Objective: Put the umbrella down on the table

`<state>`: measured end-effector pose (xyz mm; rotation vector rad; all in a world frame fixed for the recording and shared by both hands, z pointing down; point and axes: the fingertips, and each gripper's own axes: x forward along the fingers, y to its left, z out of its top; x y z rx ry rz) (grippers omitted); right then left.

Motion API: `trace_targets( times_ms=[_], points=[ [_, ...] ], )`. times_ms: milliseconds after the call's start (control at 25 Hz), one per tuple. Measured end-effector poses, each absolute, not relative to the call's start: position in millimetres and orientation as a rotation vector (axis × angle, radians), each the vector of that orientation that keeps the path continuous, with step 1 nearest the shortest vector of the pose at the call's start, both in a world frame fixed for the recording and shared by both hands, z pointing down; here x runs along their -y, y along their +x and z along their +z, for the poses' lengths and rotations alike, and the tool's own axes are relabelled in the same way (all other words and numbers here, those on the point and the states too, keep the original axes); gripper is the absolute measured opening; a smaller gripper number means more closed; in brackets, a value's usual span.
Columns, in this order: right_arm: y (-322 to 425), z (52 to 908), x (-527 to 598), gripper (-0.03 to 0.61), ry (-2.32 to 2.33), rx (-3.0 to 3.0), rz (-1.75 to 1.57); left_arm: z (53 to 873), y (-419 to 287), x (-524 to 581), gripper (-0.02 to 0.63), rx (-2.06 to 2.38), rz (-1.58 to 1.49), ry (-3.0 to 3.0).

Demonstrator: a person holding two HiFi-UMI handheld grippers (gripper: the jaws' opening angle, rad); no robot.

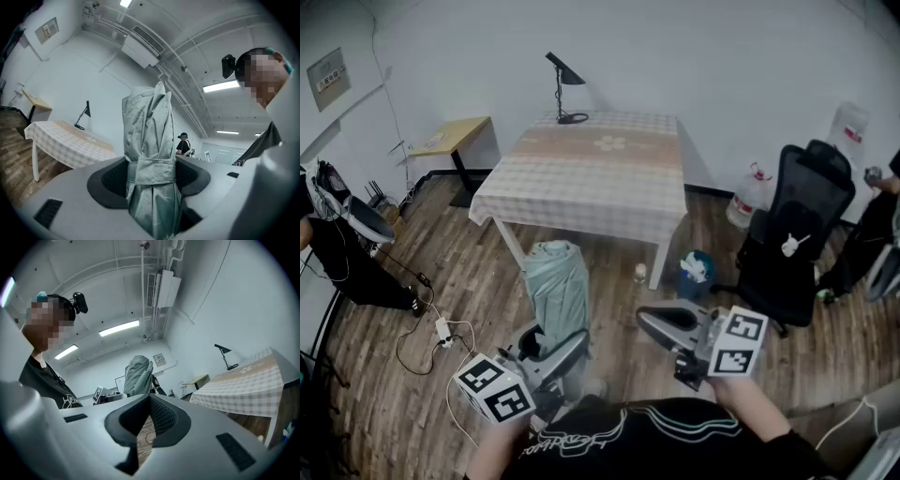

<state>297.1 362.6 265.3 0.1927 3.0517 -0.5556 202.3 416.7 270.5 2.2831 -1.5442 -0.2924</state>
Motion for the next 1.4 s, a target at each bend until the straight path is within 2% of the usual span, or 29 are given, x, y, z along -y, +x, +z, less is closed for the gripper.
trace_targets(
  times_ms=[560, 880, 1400],
  points=[
    [326, 265, -362, 0.012, 0.198, -3.02, -0.582, 265, 233, -421, 0.268, 1.548, -0.296, 2.27],
    [318, 272, -348, 0.012, 0.196, -3.01, -0.628, 270, 220, -411, 0.268, 1.57, -0.279, 2.253],
    [254, 286, -305, 0.012, 0.225, -3.029, -0.661, 286, 158, -373, 0.268, 1.602, -0.298, 2.193]
  ],
)
